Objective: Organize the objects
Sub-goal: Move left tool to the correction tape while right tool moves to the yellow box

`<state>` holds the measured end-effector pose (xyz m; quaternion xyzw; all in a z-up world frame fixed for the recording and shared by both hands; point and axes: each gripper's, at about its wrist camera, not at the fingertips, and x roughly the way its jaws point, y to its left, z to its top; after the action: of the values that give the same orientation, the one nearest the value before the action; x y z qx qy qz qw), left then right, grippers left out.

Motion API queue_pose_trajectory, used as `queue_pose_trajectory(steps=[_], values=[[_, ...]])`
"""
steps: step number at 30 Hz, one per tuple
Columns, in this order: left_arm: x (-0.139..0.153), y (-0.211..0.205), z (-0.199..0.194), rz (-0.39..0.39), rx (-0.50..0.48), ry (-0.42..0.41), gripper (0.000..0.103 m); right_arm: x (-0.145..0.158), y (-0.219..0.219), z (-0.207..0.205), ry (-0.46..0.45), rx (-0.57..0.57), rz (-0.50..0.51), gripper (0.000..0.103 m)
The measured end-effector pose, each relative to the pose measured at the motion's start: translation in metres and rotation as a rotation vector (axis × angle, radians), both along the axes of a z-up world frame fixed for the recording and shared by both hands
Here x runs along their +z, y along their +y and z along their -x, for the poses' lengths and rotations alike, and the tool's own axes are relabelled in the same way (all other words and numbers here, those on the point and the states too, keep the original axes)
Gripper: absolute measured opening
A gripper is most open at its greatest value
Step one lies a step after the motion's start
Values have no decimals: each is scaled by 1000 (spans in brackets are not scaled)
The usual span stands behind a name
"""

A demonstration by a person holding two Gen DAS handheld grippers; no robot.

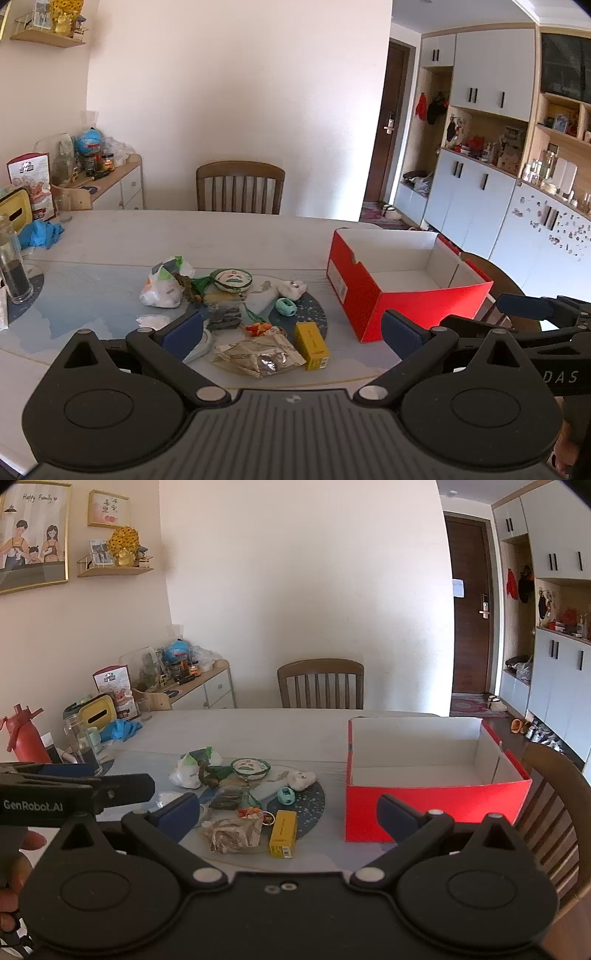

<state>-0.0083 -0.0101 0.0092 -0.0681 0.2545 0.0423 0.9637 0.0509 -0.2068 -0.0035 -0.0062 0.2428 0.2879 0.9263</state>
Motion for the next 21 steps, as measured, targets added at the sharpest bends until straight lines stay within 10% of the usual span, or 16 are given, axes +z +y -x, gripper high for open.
queue_pose_trajectory(steps=[21], values=[[-44,65,-64,27,30,125,102,-44,51,-63,157,-6,53,100]])
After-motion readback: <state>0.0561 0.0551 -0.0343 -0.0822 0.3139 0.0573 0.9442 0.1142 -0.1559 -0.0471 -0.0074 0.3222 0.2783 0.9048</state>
